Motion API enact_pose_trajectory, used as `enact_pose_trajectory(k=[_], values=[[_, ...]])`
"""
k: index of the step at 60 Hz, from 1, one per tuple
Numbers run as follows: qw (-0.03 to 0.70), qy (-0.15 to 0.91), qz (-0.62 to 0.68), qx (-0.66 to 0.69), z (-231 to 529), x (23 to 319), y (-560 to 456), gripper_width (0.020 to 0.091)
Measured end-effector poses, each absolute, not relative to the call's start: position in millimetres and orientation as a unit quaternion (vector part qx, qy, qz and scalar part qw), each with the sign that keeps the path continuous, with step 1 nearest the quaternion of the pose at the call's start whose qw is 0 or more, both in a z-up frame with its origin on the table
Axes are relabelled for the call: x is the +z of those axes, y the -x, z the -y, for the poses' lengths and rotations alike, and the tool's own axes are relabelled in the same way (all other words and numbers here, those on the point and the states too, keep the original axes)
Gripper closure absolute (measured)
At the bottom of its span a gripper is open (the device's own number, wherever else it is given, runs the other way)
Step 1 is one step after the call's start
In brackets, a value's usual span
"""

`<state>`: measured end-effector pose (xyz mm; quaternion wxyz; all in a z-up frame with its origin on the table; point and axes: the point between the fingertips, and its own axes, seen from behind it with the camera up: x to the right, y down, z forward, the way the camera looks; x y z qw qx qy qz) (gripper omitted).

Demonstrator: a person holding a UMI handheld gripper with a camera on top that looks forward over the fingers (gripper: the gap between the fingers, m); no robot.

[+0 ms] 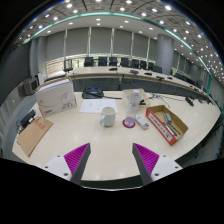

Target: Pour water

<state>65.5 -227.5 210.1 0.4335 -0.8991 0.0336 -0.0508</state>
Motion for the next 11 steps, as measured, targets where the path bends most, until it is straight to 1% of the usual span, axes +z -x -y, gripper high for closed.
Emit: enact_pose_trajectory(k=[6, 11], values=[[0.440, 0.896, -0.032, -0.059, 236.6, 217.2, -64.8, 0.0245], [0.428, 0.902, -0.028, -0.049, 242.9, 213.9, -58.7, 0.0244]])
